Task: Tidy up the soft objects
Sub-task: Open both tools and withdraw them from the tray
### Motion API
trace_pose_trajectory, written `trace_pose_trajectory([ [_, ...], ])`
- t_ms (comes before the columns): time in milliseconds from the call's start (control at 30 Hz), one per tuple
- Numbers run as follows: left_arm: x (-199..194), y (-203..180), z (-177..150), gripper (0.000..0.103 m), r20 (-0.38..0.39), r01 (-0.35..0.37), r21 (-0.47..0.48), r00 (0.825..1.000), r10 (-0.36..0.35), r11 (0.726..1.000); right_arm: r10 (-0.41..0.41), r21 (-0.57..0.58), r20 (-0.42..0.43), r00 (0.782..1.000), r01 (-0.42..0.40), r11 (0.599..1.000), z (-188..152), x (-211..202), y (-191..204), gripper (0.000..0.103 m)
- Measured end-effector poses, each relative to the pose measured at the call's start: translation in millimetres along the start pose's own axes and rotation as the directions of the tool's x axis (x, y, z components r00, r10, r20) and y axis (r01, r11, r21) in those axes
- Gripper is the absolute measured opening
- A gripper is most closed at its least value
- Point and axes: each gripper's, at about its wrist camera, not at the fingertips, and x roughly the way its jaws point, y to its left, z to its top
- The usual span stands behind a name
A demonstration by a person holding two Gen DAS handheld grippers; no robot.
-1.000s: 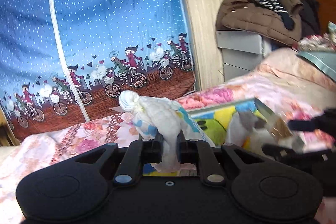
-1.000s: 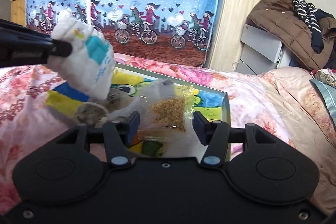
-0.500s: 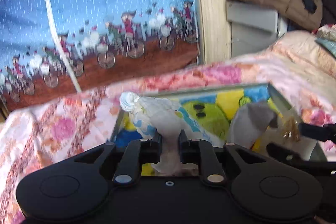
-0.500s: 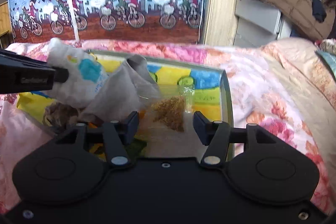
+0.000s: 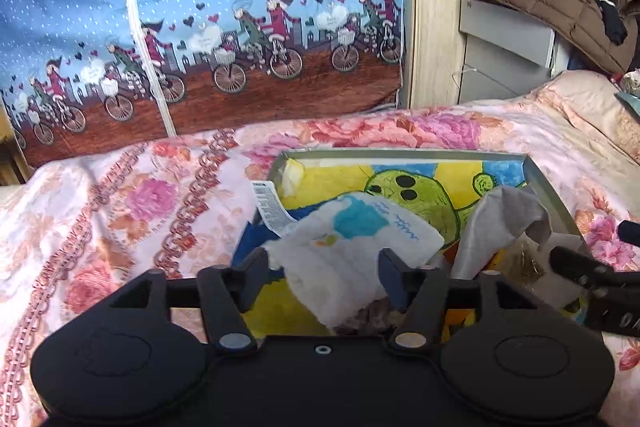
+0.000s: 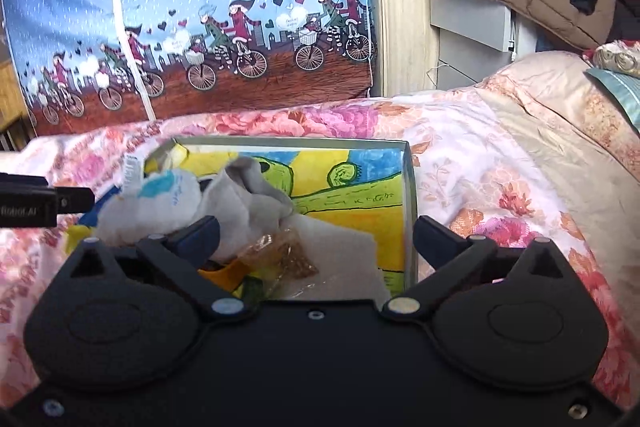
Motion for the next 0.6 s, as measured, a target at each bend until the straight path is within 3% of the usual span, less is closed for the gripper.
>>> trace_pose_trajectory([
  [200, -39.5, 13.0, -5.1, 0.086, 0.081, 0.005, -0.017, 0.997, -0.004, 1.000, 0.029, 0.013, 0.040, 0.999, -0.029, 0.999, -0.7, -35.2, 3.2, 0.103],
  [367, -82.2, 28.0, -17.3, 0.094, 0.130, 0.017, -0.075, 0.992, -0.007, 0.997, 0.037, 0.026, 0.079, 0.996, -0.039, 0.999, -7.6, -79.5, 14.8, 0.103],
  [600, -145.9, 49.9, -59.5, 0.101, 0.184, 0.051, -0.144, 0.983, -0.024, 0.988, 0.007, 0.024, 0.132, 0.991, -0.011, 1.000, -26.6, -130.4, 41.2, 0.103],
])
